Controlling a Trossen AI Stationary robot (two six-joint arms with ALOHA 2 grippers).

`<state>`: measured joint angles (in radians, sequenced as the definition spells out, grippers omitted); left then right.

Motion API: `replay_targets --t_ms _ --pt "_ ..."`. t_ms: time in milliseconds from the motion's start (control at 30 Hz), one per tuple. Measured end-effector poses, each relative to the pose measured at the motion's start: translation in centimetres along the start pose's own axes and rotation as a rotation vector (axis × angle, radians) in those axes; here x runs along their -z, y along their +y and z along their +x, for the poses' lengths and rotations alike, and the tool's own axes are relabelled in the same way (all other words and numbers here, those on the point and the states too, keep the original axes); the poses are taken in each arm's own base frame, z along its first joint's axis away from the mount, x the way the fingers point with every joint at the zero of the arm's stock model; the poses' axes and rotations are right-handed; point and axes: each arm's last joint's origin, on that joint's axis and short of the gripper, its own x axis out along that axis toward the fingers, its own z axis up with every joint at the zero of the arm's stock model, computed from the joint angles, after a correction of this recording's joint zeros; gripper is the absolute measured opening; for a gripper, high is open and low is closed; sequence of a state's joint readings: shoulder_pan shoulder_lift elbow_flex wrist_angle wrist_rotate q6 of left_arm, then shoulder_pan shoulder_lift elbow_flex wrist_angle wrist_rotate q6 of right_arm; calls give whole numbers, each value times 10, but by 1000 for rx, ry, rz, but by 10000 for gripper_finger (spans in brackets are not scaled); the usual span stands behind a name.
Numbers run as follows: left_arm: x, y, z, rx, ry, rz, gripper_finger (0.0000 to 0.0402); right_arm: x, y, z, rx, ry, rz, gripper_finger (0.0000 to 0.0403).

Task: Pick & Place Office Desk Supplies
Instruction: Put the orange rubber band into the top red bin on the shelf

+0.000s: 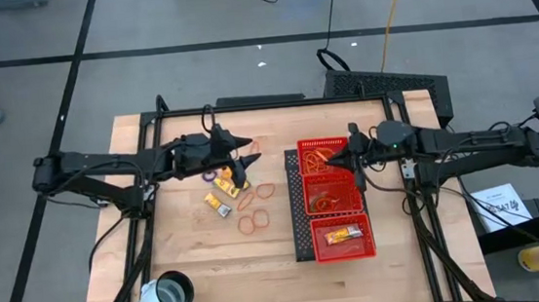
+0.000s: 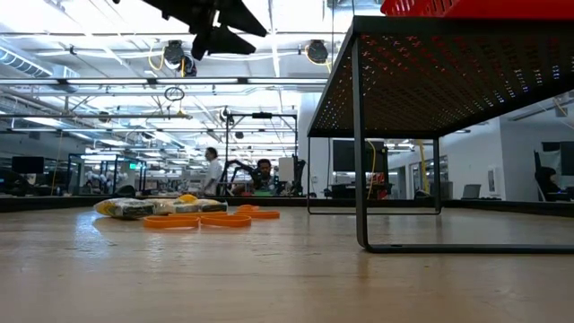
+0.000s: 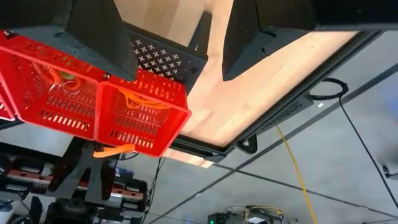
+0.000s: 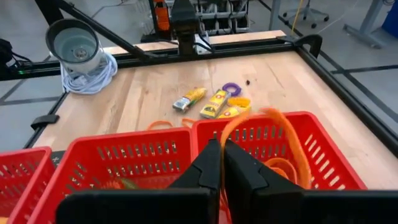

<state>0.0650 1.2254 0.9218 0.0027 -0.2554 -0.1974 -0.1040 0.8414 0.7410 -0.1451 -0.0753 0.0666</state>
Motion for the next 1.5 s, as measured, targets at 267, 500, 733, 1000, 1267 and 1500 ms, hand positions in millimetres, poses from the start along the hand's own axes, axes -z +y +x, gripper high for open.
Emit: replay_targets --t_ms 267,500,733,1000,1267,1500 --pt "7 -1 10 -6 36 10 241 1 0 2 1 12 1 15" --pt "12 -2 17 -10 54 22 241 1 0 3 1 14 1 59" --pt "8 -2 14 -11 29 20 241 2 0 3 1 14 1 138" --pt "9 -2 14 -14 35 29 241 1 -1 3 31 13 -45 196" --pt "11 -1 14 -17 52 25 241 6 -7 2 232 59 -116 210" --pt "13 -1 14 -21 71 30 241 8 -4 2 229 87 -147 200"
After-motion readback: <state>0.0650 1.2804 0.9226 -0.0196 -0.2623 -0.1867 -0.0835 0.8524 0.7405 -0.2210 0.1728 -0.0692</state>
